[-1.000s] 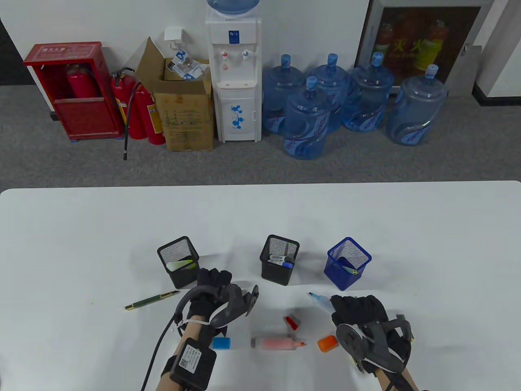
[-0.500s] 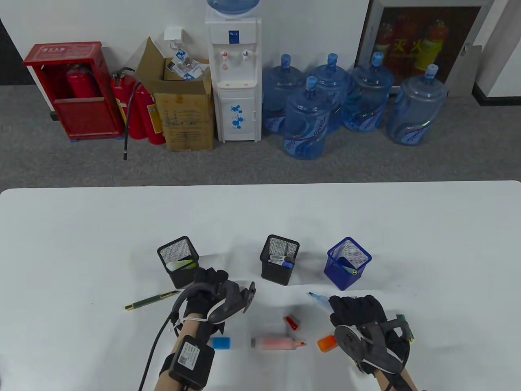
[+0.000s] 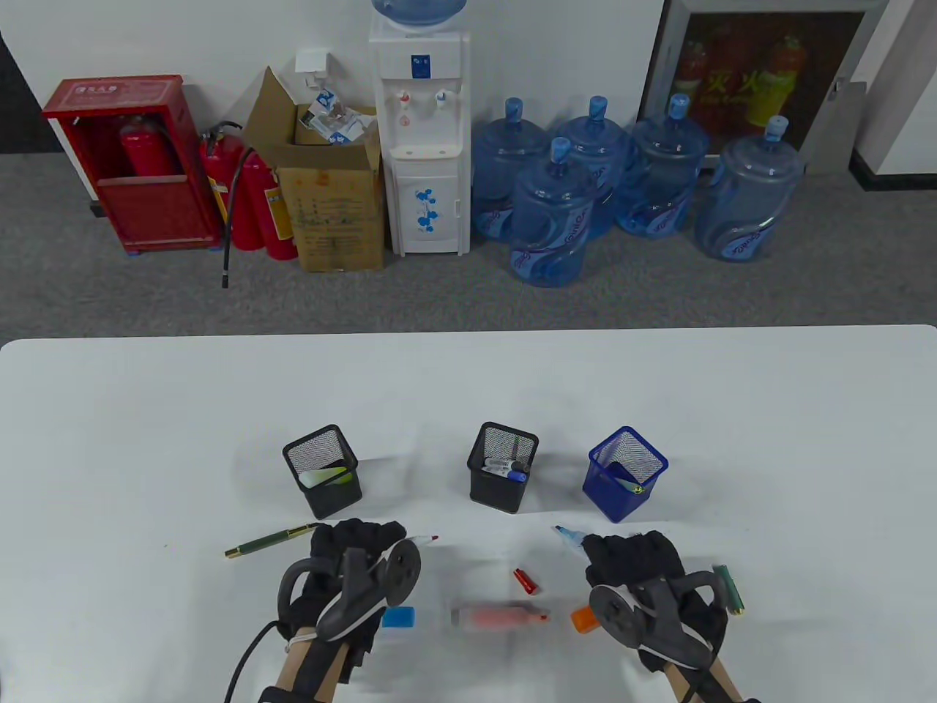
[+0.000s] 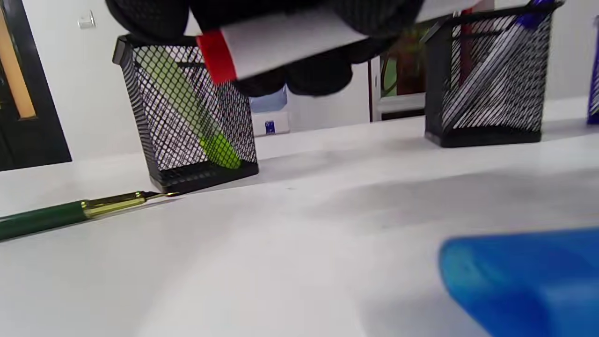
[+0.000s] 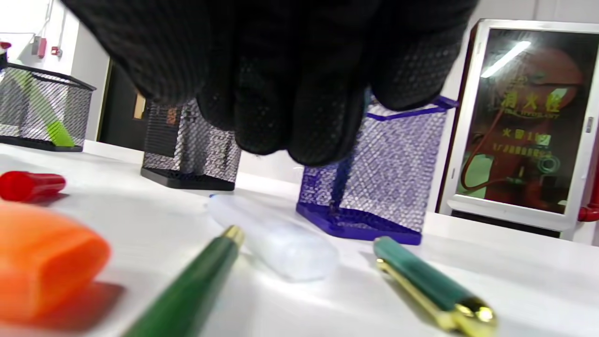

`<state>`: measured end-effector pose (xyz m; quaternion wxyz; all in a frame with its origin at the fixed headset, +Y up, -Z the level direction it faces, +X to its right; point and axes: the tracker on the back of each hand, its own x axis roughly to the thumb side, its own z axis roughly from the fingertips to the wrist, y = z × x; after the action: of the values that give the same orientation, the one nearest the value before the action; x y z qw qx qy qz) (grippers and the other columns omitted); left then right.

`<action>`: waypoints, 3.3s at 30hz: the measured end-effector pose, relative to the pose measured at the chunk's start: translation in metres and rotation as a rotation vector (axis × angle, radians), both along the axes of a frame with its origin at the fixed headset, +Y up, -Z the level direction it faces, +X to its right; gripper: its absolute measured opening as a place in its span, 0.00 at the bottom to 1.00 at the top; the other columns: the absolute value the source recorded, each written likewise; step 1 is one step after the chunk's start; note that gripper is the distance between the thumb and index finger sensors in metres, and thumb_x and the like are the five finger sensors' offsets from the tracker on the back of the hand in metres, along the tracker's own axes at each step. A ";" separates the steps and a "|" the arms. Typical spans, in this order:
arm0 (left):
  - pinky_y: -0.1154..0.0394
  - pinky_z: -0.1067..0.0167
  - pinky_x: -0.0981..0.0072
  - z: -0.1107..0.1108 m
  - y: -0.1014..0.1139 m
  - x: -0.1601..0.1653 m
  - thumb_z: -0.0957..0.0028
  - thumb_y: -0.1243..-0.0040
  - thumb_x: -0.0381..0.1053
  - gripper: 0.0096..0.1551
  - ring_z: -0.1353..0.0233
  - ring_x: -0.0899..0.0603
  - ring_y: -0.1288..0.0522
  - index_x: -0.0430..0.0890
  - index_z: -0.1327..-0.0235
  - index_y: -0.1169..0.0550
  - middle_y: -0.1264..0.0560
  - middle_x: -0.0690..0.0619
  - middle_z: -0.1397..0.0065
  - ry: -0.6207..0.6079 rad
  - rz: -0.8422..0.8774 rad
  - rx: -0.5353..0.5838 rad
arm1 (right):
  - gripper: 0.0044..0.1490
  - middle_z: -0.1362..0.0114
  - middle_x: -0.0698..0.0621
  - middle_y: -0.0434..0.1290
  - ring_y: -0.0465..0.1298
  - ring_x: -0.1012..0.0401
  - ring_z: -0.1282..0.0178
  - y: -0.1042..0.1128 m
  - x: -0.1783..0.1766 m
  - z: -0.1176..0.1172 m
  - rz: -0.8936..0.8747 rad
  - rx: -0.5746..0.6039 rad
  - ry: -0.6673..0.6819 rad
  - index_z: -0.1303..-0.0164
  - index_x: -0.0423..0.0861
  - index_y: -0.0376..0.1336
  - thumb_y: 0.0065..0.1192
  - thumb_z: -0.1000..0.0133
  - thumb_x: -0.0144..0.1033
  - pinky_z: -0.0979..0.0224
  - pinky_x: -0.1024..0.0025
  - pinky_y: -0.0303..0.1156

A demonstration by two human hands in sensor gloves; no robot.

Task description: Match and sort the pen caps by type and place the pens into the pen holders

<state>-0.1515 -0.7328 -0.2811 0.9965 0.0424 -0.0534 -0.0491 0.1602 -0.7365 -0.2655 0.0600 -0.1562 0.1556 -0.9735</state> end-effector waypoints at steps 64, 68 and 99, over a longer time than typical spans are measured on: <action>0.32 0.26 0.39 0.032 0.007 0.033 0.54 0.45 0.49 0.31 0.34 0.45 0.15 0.61 0.34 0.28 0.20 0.58 0.33 -0.187 0.064 0.178 | 0.32 0.46 0.58 0.84 0.88 0.67 0.54 -0.004 -0.048 -0.012 -0.993 -0.295 0.036 0.40 0.52 0.70 0.66 0.55 0.47 0.48 0.70 0.88; 0.32 0.26 0.39 0.033 0.006 0.035 0.54 0.45 0.49 0.31 0.34 0.45 0.15 0.61 0.34 0.28 0.20 0.58 0.33 -0.197 0.092 0.179 | 0.31 0.46 0.59 0.84 0.88 0.67 0.54 -0.006 -0.045 -0.013 -1.055 -0.329 0.034 0.40 0.51 0.71 0.66 0.55 0.47 0.49 0.71 0.88; 0.26 0.31 0.35 0.040 0.018 0.047 0.57 0.40 0.44 0.29 0.45 0.45 0.11 0.55 0.37 0.22 0.16 0.52 0.37 -0.315 0.153 0.271 | 0.30 0.61 0.60 0.82 0.84 0.65 0.67 -0.006 -0.055 -0.020 -0.943 -0.472 0.128 0.52 0.47 0.73 0.45 0.48 0.51 0.56 0.67 0.84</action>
<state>-0.1040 -0.7144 -0.2410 0.9619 0.1869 -0.1979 0.0270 0.1049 -0.7430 -0.2853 -0.4305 -0.1378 -0.0112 -0.8919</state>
